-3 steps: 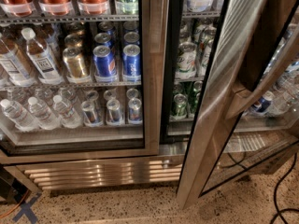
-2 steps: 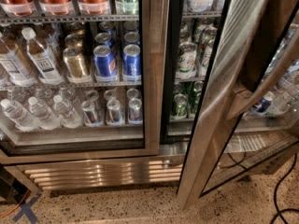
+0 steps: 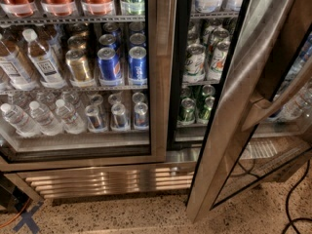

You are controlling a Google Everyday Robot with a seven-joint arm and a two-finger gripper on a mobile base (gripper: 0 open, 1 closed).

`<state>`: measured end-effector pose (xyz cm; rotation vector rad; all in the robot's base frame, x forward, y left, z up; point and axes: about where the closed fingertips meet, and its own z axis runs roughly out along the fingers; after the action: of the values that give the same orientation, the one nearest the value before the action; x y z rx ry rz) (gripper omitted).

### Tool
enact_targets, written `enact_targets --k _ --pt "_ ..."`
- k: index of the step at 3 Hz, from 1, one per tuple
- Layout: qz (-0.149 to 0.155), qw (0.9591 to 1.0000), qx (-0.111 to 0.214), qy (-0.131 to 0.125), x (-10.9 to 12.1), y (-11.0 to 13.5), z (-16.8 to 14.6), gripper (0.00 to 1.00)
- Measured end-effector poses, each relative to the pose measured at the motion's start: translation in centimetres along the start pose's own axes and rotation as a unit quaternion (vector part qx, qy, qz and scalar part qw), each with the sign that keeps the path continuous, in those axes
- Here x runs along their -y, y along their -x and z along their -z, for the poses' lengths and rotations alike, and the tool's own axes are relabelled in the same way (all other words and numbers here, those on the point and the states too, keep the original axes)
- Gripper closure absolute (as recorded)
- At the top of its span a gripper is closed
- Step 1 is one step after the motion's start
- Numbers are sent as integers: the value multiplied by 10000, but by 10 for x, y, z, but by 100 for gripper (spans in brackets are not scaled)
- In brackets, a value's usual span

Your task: Open right fridge door

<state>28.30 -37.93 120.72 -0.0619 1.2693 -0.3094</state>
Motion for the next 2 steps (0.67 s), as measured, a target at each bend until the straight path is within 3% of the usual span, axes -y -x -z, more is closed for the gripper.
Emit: enact_targets --k 2 --pt "34 10000 37 -49 -2 5 -2 0"
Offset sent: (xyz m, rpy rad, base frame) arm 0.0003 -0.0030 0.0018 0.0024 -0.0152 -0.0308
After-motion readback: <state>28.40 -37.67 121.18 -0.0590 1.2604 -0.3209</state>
